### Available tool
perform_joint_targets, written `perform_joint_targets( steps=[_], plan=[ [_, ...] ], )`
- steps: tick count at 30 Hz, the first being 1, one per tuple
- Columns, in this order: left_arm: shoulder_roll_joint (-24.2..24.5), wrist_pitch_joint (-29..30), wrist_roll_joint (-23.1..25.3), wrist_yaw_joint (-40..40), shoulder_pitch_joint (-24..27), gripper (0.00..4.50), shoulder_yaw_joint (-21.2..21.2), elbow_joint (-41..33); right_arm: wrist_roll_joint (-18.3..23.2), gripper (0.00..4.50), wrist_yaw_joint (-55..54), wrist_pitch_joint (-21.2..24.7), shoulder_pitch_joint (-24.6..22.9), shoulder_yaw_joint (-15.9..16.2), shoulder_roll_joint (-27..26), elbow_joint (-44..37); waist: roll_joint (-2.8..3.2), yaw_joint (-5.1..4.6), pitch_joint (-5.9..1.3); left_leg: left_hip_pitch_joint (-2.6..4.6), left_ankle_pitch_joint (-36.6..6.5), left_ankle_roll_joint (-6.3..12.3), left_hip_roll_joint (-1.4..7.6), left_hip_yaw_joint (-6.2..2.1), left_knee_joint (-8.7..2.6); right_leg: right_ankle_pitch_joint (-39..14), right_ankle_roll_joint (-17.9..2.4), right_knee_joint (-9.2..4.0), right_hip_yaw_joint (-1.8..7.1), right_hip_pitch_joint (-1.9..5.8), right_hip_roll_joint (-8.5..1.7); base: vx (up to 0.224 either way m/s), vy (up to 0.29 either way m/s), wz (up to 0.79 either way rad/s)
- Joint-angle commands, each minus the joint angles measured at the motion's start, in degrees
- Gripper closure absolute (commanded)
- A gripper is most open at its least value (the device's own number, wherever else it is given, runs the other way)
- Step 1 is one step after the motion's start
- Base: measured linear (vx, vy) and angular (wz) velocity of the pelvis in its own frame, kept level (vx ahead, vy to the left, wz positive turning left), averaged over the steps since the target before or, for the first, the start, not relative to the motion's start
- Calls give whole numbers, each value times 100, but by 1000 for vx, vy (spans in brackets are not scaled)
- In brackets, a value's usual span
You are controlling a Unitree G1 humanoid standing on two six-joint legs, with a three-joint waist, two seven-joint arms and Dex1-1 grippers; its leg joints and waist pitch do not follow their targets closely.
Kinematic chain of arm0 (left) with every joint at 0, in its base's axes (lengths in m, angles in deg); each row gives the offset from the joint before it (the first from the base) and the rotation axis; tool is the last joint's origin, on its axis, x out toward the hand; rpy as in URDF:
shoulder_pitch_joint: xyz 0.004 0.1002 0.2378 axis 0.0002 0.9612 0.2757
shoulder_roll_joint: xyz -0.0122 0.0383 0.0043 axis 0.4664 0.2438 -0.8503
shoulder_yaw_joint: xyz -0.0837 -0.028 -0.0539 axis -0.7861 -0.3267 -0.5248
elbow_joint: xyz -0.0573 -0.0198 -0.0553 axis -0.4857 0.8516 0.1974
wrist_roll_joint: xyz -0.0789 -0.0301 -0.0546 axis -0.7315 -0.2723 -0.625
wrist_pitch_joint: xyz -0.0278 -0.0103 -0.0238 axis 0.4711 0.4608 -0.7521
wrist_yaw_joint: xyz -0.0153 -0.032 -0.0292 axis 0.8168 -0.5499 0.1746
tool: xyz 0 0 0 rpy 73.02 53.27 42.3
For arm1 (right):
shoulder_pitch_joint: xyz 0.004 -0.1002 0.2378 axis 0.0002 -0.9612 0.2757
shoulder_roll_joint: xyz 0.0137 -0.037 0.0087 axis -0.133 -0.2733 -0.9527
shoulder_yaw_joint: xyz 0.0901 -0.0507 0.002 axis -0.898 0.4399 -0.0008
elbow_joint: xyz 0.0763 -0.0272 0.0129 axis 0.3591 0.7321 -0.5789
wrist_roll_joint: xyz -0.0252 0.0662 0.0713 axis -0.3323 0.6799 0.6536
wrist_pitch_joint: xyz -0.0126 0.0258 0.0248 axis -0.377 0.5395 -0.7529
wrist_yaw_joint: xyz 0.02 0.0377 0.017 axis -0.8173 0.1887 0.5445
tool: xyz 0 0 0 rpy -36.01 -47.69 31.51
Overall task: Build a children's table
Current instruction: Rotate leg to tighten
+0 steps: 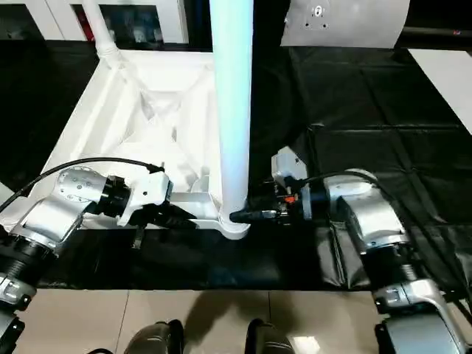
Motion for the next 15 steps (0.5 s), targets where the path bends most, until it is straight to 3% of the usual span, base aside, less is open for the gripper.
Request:
perform_joint_targets(
  steps=[1, 6, 9, 10, 11, 12, 13, 15],
  plan=[
    [-33, -128, 75, -295, -27, 450, 255, -83, 95, 256, 190, 32, 39, 77, -14, -68, -71, -22, -477, 76, -607, 683, 317, -54, -328, -1053, -1538, -333, 326, 358, -482, 0, 0, 0],
    [-183, 337, 116, 259, -19, 450, 86, -113, 360, 258, -36, 557, -384, -32, -10, -690, -63, 6, -494, 91, -420, 766, 333, -48, -320, -764, -1578, -299, 332, 351, -465, 0, 0, 0],
    [-410, 778, 162, 774, -78, 450, -26, -140, 257, 258, -766, 903, -607, -63, -229, -1073, -62, 32, -475, 83, -487, 723, 334, -54, -331, -951, -1547, -329, 330, 341, -479, 0, 0, 0],
    [-556, 999, 125, 1002, -111, 450, -100, -154, 193, 258, -1224, 1102, -671, -107, -406, -1212, -72, 15, -417, 92, -806, 541, 310, -55, -361, -1578, -1415, -408, 329, 331, -483, 0, 0, 0],
    [-710, 1170, 153, 1274, -159, 450, -147, -153, 100, 258, -1695, 1256, -705, -153, -621, -1277, -79, 7, -411, 92, -916, 467, 299, -71, -371, -1856, -1337, -430, 320, 334, -494, 0, 0, 0],
    [-888, 1401, 169, 1551, -214, 450, -192, -169, 24, 258, -2242, 1414, -735, -230, -911, -1330, -38, -23, -382, 106, -1128, 312, 279, -94, -384, -2430, -1151, -490, 316, 321, -515, 0, 0, 0],
    [-972, 1508, 182, 1679, -240, 450, -209, -177, -7, 258, -2499, 1491, -747, -269, -1052, -1355, -76, -70, -370, 96, -1229, 187, 265, -107, -410, -2792, -971, -526, 312, 320, -501, 0, 0, 0],
    [-1170, 1657, 228, 2007, -313, 450, -260, -141, -49, 258, -2948, 1615, -760, -332, -1336, -1386, -58, -112, -374, 90, -1293, 126, 239, -131, -415, -3027, -833, -553, 301, 325, -511, 0, 0, 0]
  ],
)
